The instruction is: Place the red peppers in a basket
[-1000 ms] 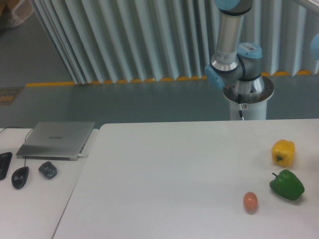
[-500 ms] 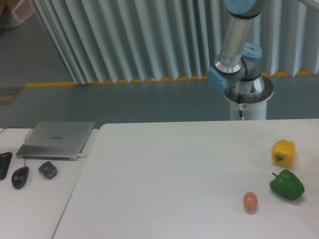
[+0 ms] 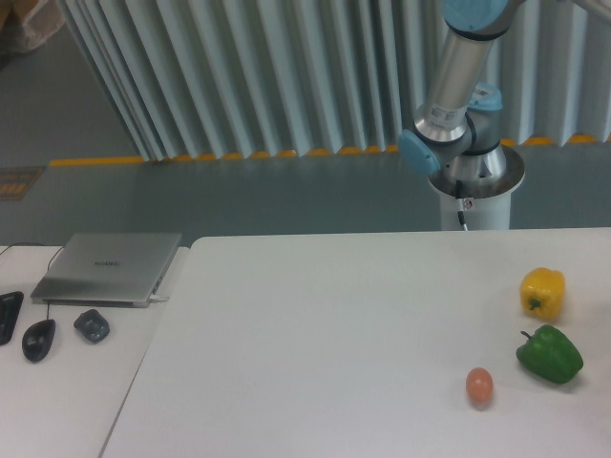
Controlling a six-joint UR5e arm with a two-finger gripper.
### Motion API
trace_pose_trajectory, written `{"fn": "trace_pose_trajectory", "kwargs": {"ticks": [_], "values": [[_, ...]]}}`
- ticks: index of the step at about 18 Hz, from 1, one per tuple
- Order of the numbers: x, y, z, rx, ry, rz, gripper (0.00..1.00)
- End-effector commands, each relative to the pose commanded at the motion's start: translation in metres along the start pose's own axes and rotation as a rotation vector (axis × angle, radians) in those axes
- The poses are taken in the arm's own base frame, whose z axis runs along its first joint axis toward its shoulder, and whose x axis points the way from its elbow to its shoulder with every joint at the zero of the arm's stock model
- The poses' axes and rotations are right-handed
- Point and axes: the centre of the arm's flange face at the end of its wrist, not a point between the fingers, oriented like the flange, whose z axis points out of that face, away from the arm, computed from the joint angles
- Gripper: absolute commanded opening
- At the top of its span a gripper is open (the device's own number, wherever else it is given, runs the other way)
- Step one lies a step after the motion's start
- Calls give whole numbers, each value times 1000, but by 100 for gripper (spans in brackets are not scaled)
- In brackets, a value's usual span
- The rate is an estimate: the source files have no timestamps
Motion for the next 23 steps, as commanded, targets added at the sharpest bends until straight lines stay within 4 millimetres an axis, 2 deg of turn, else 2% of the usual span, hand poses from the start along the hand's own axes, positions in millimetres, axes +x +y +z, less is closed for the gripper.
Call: {"fn": "trace_pose_trajectory", "kwargs": {"ticks": [4, 10, 11, 15, 16, 19, 20, 23], "values": [[0, -2, -4, 11, -8, -2, 100], [6, -22, -11, 28, -7, 28, 100], [11, -39, -13, 30, 3, 55, 100], [25, -70, -20, 33, 34, 93, 100], [31, -79, -34, 38, 36, 107, 100], [48, -117, -47, 58, 67, 96, 100], [59, -130, -65, 80, 63, 101, 100], [77, -154, -76, 120, 133, 142, 100]]}}
